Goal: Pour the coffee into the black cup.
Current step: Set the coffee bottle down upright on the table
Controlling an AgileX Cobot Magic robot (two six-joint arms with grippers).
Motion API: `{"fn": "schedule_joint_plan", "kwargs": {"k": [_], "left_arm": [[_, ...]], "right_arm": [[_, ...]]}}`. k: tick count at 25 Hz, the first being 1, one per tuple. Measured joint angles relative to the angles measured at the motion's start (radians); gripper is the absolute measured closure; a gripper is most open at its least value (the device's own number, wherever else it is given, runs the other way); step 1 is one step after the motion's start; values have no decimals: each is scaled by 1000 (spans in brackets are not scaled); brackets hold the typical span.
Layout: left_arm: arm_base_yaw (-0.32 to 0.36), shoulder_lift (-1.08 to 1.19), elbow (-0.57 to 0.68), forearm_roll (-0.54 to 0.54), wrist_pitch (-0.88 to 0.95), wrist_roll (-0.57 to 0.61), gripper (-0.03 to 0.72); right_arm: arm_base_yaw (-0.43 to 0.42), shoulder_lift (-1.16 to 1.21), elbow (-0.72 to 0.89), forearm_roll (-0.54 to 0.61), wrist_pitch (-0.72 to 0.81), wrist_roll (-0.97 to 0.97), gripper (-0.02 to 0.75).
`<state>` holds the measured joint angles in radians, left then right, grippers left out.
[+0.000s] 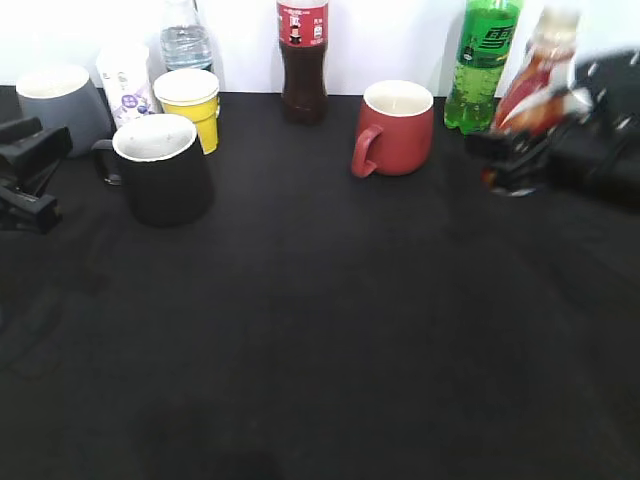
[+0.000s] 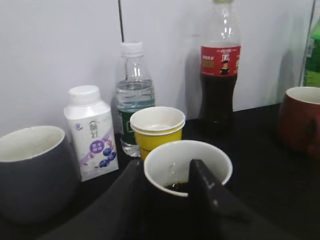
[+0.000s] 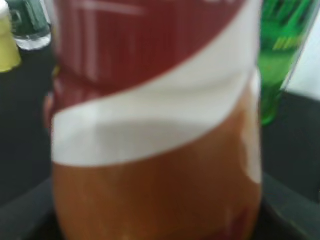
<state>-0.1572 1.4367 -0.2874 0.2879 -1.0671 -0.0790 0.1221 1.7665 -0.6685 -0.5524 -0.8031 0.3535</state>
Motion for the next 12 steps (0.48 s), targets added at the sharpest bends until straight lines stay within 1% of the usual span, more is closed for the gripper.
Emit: {"fn": "schedule_joint_plan", "kwargs": {"k": [1,2,5,8,9,12], "left_arm": [[0,-13,0,8,7,0,449],[0,-24,0,10,24,0,449],[0,-42,0,13,55,-1,449],[0,-42,0,15,57,-1,449],[0,-42,0,16,57,-2,449],[0,-42,0,16,57,-18,449]], "right_arm": [[0,76,0,65,-100,-52,211],[0,122,0,98,-151,-108,211],[0,195,0,136,-195,-197,211],[0,237,-1,165,-200,-210,211],[0,254,-1,178,-225,-210,211],[0,270,-1,181,-253,-213,211]]}}
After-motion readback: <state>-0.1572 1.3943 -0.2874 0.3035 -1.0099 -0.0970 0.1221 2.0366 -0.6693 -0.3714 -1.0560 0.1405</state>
